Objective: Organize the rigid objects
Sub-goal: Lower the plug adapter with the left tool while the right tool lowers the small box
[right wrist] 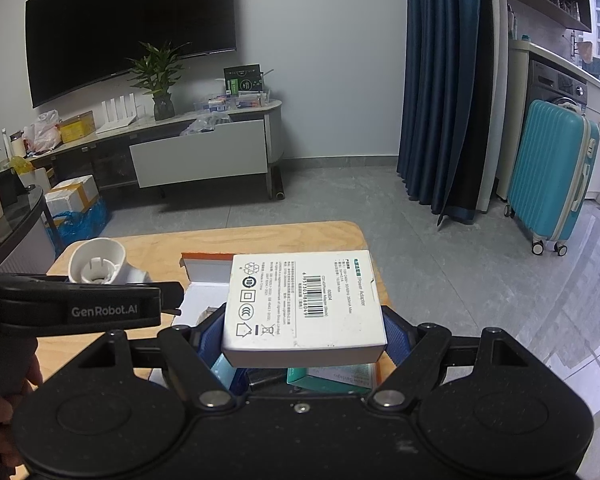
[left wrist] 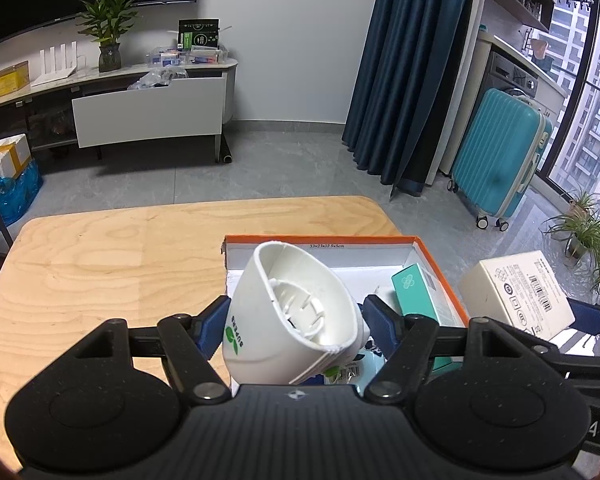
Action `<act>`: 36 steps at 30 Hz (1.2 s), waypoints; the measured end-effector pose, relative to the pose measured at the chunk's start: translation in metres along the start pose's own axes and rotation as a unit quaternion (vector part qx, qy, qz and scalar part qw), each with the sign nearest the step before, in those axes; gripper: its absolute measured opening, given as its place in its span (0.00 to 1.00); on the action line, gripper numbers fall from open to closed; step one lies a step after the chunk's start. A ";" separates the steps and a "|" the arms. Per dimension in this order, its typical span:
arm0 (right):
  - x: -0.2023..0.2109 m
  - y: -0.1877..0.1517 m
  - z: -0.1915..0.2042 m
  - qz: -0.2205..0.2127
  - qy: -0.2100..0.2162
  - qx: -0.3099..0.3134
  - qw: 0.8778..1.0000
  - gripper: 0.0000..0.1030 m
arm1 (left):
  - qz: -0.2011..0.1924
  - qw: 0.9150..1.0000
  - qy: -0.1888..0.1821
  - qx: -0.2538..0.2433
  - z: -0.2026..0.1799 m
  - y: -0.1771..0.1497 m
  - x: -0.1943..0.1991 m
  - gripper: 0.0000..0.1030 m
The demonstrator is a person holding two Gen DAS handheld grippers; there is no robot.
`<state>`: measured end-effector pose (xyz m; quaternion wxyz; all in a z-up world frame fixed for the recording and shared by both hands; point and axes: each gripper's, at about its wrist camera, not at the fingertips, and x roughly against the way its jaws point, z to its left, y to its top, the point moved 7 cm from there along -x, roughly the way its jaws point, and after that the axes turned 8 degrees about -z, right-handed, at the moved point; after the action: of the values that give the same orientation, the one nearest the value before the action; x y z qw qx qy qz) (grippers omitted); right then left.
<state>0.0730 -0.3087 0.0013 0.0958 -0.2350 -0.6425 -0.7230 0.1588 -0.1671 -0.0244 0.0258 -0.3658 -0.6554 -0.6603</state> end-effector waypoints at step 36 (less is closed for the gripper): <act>-0.075 0.029 0.025 0.022 0.013 0.035 0.999 0.90 | 0.024 1.000 0.015 0.009 0.025 0.008 -0.041 0.71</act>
<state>0.1560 -0.3012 -0.0064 0.1281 -0.2360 -0.6606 -0.7010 0.2043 -0.1646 -0.0421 0.0544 -0.3709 -0.6518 -0.6593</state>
